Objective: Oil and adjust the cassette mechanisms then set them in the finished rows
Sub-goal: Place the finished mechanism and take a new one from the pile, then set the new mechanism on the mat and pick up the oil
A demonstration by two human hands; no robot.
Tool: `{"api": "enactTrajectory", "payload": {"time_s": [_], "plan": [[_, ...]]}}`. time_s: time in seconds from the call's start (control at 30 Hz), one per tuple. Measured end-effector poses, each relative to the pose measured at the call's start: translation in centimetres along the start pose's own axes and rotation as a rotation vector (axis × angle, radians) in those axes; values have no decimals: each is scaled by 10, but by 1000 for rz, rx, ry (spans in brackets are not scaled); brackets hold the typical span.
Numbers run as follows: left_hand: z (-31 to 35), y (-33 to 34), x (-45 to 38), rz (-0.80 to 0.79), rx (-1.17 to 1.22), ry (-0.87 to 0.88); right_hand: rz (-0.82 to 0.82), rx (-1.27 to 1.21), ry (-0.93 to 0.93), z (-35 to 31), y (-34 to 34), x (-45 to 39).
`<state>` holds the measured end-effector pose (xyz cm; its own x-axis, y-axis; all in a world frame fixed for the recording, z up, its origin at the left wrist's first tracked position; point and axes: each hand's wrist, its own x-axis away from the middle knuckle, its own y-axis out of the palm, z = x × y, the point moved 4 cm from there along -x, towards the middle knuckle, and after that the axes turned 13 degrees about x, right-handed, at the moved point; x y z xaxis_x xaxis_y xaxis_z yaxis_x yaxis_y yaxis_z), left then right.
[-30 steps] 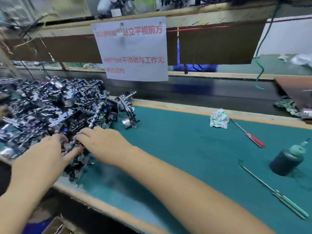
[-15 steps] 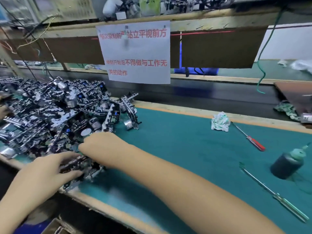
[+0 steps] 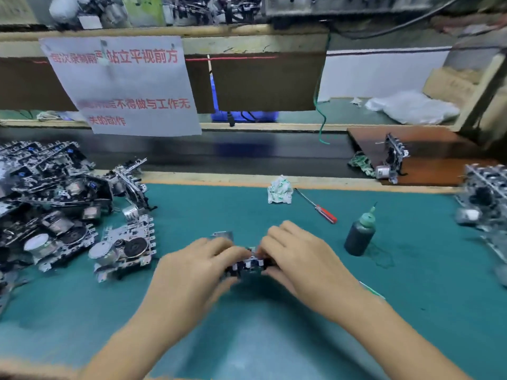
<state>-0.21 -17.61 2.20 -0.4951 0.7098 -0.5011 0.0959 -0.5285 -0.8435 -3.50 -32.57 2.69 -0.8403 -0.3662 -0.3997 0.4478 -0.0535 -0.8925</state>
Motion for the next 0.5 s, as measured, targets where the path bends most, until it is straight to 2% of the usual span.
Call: {"api": "enactTrajectory", "payload": {"time_s": [0.17, 0.27, 0.33, 0.4, 0.5], "plan": [[32, 50, -21, 196, -45, 409, 223, 202, 33, 26, 11, 67], [32, 73, -15, 156, 38, 487, 219, 220, 54, 25, 28, 97], [24, 82, -12, 66, 140, 405, 208, 185, 70, 26, 36, 110], [12, 88, -10, -49, 270, 232, 225, 107, 99, 27, 38, 117], [1, 97, -5, -251, 604, -73, 311, -91, 293, 35, 33, 123]]}}
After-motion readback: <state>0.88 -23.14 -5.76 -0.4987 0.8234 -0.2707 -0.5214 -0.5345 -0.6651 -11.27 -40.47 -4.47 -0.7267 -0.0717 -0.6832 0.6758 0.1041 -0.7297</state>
